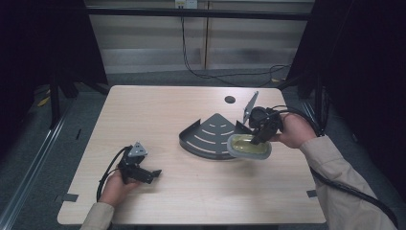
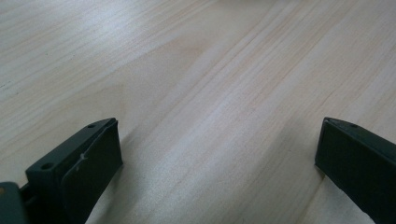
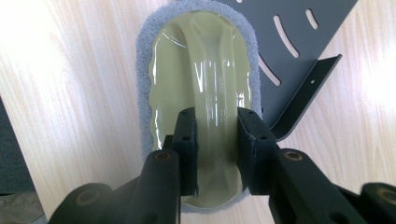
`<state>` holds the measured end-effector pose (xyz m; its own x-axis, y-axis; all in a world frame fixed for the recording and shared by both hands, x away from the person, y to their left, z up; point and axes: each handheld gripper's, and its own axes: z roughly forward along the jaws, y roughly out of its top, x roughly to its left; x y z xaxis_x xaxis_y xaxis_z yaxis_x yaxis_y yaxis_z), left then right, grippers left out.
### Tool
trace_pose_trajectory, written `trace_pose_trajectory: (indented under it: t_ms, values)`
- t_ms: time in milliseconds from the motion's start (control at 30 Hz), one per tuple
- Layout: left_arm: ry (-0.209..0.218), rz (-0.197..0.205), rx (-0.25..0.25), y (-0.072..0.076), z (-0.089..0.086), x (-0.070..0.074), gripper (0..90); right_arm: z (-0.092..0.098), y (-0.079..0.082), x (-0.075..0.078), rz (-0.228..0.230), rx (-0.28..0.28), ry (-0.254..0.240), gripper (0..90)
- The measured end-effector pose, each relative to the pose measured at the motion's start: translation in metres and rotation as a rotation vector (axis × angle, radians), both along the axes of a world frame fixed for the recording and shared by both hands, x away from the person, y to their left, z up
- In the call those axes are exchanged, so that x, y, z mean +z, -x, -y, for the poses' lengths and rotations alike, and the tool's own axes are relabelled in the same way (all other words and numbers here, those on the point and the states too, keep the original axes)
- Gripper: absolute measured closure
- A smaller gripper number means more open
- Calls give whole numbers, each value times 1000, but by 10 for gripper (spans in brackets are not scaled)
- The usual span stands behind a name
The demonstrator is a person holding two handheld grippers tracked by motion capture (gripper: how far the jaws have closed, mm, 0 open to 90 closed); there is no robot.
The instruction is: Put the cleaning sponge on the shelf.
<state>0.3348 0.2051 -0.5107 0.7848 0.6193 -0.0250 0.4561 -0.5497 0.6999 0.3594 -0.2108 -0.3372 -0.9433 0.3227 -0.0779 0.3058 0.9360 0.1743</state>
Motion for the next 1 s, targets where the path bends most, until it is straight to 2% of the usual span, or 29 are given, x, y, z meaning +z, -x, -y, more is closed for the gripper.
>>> trace_pose_trajectory:
  t_ms: [467, 600, 1000]
  values:
    - [0, 0, -1, 0, 0, 0, 0, -1, -18, 3, 25, -82, -16, 713]
    - [0, 0, 0, 0, 0, 0, 0, -4, -24, 0, 45, -106, -7, 713]
    - [1, -1, -1, 0, 0, 0, 0, -10, -36, -10, 32, -167, -30, 712]
